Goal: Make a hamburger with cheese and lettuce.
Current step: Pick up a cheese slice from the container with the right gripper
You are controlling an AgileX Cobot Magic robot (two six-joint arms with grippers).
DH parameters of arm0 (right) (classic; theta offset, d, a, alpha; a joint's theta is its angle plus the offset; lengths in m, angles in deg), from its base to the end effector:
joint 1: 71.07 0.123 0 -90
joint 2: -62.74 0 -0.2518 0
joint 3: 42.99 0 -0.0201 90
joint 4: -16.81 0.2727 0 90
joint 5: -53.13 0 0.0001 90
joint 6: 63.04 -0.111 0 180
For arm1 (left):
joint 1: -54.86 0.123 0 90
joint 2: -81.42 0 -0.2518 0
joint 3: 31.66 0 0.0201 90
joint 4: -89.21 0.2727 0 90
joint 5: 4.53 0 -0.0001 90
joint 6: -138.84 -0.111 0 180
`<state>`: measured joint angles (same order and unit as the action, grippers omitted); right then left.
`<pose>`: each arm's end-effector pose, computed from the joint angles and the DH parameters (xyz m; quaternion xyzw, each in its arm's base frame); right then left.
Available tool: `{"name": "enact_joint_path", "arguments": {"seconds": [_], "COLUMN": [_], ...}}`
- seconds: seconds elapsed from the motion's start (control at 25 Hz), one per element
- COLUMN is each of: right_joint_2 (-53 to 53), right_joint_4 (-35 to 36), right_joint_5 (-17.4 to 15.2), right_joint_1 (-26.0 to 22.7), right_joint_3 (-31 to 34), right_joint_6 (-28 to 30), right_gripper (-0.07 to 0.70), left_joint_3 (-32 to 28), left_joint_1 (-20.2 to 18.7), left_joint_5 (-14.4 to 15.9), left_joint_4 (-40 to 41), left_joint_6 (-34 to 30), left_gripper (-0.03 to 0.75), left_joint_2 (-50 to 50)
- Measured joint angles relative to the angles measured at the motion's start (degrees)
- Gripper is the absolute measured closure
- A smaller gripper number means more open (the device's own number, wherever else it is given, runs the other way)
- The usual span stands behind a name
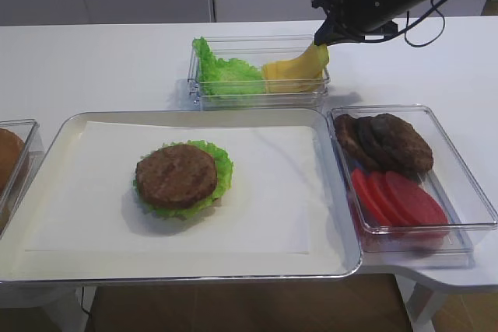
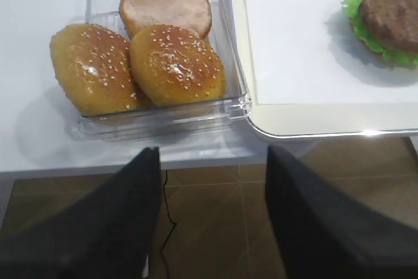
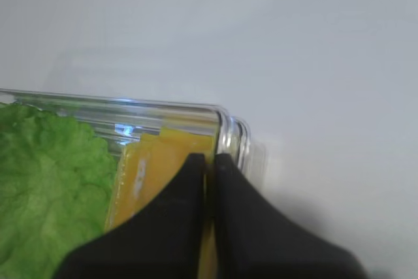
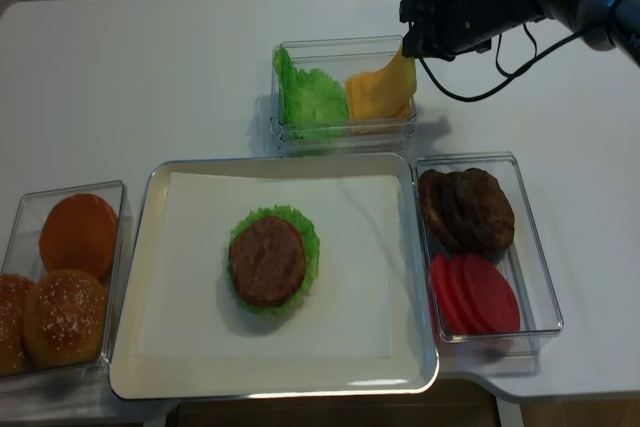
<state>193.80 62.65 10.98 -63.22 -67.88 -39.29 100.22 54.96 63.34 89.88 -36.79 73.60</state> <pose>0.4854 0.1209 0.1834 -0.0426 0.9088 0.2923 0.2947 0.0574 0.0013 0.2648 -0.0350 0.8815 -0.0117 0.4708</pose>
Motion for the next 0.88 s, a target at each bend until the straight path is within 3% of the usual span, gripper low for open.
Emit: {"name": "enact_joint_path", "arguments": {"seconds": [0.64, 0.88], "right_joint_2": [-2.22, -5.3], "right_joint_4": [0.02, -0.19], "right_joint_5": [-1.26, -3.66], "right_joint_1": [0.0, 0.0], "right_joint_3": [0.0, 0.0], "right_joint_6": [1.37, 1.42], "right_gripper": [0.622, 0.622], "left_joint_3": [0.0, 0.0], "left_joint_1": [0.0, 0.0], "left_joint_5": [0.0, 0.0], "left_joint_4": [0.0, 0.0], "left_joint_6": [0.0, 0.0], "left_gripper": [0.334, 0.334], "left_joint_2": [0.0, 0.0]}}
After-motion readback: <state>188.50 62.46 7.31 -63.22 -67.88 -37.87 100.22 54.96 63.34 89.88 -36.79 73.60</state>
